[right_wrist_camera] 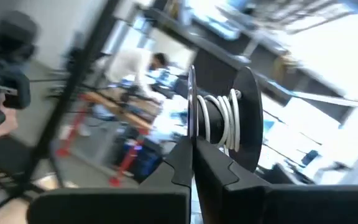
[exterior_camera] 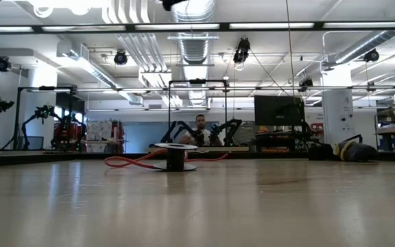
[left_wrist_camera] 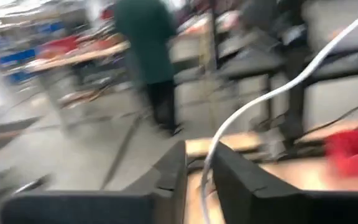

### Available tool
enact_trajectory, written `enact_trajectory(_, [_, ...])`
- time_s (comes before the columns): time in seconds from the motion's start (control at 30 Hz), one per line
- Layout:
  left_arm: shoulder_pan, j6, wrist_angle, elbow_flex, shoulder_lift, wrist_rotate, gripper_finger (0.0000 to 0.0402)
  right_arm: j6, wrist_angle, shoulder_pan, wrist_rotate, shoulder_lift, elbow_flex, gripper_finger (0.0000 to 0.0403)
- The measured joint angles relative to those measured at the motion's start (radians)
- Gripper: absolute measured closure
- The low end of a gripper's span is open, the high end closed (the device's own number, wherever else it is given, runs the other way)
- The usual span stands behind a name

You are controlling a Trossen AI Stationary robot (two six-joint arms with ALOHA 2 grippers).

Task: Coil cords
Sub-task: Uncoil the white wire from the spool

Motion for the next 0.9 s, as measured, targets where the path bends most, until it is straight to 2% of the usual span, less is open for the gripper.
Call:
enact_trajectory(0.07, [0.022, 0.065, -0.072, 0.043, -0.001, -0.102, 0.0313, 0.0, -0.003, -0.005, 0.07, -0.024, 0.0, 0.0403])
enact_trajectory(0.17, [0.048, 0.133, -0.138, 0.128, -0.005, -0.309, 0.0259, 0.002, -0.018, -0.017, 0.129, -0.049, 0.0, 0.0403])
enact_trajectory(0.27, [0.068, 0.146, -0.19, 0.222, -0.006, -0.372, 0.0206, 0.001, -0.044, -0.025, 0.179, -0.062, 0.0, 0.0403])
enact_trajectory(0.4, [0.076, 0.143, -0.286, 0.334, -0.012, -0.371, 0.0144, 0.001, -0.074, -0.026, 0.241, -0.069, 0.0, 0.0403])
enact_trajectory(0.57, [0.076, 0.136, -0.346, 0.287, -0.08, -0.323, 0.0094, 0.003, -0.101, -0.032, 0.242, -0.062, 0.0, 0.0403])
enact_trajectory(0.67, [0.076, 0.114, -0.438, 0.283, -0.088, -0.252, 0.0083, 0.004, -0.106, -0.034, 0.246, -0.057, 0.0, 0.0403])
enact_trajectory(0.83, [0.074, 0.108, -0.64, 0.228, -0.088, -0.066, 0.0088, 0.005, -0.109, -0.036, 0.261, -0.05, 0.0, 0.0403])
enact_trajectory(0.9, [0.068, 0.118, -0.703, 0.186, -0.088, -0.043, 0.0094, 0.005, -0.111, -0.036, 0.272, -0.048, 0.0, 0.0403])
